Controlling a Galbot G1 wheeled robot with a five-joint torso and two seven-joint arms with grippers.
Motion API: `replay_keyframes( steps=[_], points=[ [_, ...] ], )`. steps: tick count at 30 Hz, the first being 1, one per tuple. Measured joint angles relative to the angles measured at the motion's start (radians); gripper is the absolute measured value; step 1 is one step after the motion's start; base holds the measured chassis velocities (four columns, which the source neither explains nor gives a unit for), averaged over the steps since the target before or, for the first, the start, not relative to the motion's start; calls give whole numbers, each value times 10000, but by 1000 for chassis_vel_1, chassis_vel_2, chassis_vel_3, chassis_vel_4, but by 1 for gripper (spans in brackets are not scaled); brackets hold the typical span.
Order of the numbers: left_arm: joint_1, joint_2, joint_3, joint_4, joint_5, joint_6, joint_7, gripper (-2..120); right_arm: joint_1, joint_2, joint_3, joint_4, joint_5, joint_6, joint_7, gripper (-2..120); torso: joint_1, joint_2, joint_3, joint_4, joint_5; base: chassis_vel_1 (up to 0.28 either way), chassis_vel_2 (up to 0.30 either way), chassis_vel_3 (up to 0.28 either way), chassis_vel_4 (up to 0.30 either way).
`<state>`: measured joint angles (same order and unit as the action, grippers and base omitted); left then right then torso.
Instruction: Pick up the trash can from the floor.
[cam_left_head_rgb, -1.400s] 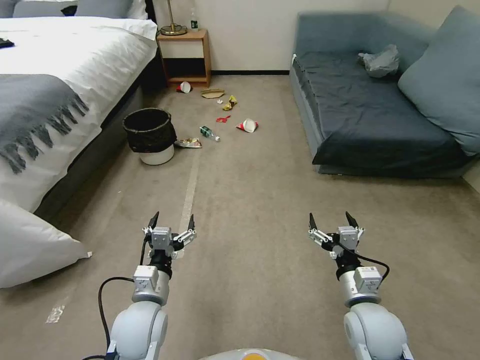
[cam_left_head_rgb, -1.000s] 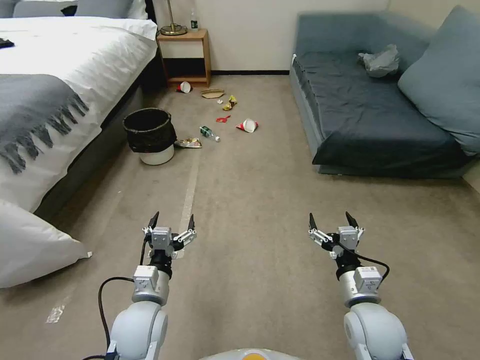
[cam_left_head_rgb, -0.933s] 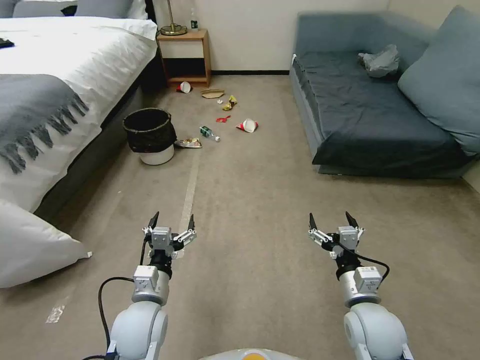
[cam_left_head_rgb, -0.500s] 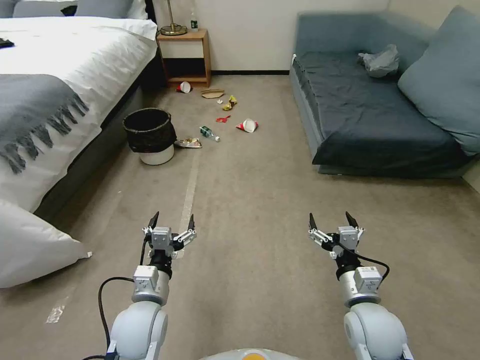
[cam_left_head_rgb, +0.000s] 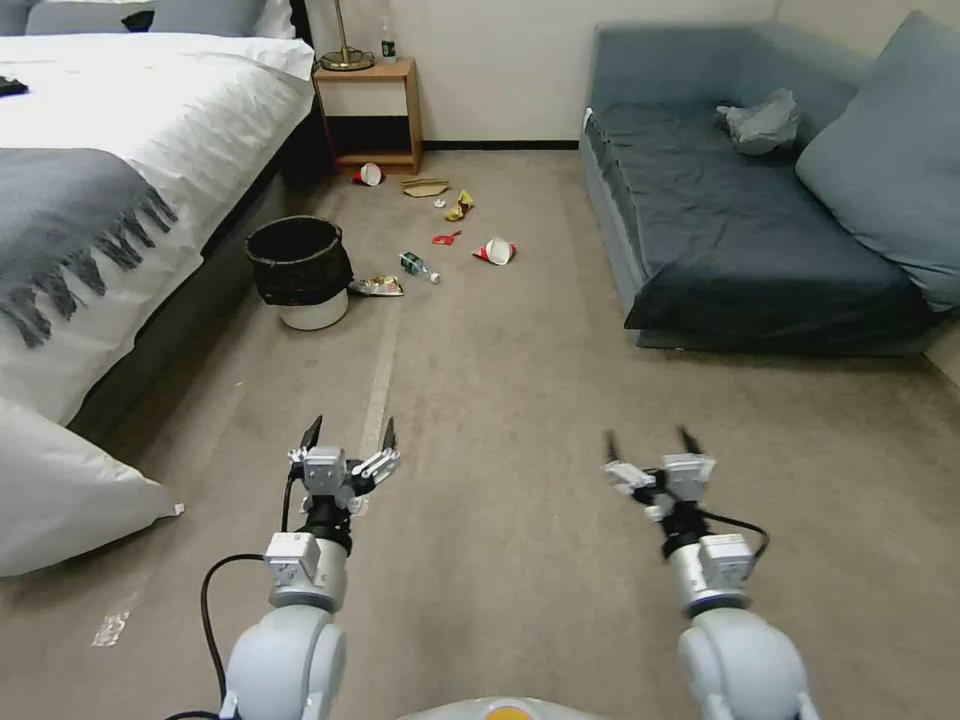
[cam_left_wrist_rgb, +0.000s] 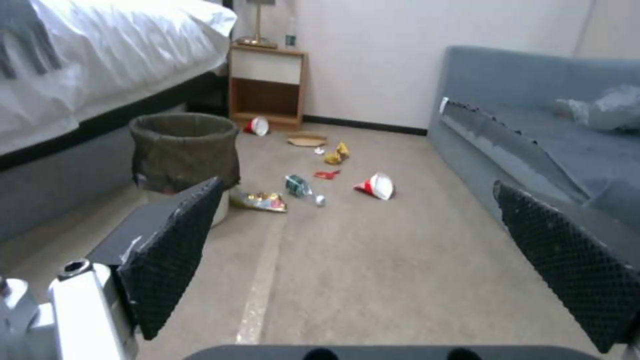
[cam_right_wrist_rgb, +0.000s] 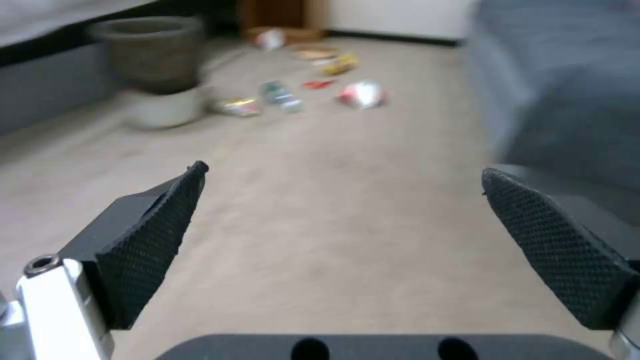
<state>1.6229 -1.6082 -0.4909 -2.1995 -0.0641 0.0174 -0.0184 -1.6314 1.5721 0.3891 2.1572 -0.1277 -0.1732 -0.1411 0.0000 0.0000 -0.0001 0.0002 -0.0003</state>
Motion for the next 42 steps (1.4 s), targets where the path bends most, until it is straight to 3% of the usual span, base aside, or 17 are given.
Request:
replay_keyframes(
  steps=[1,4,42],
  points=[
    [-12,-20,-11,-23,-122,-52,8,100,-258,225,-511,488,-389,-531,-440,100,0,0,0,-1,1,0,0,0,0],
    [-63,-24,-76,-12,-263,-177,58,100,-411,354,-806,787,-644,-876,-716,100,0,0,0,-3,2,0,0,0,0],
    [-106,-1,-194,29,-314,-223,2,100,-237,366,-813,617,-456,-828,-1038,100,0,0,0,1,3,25,25,28,23]
  ],
)
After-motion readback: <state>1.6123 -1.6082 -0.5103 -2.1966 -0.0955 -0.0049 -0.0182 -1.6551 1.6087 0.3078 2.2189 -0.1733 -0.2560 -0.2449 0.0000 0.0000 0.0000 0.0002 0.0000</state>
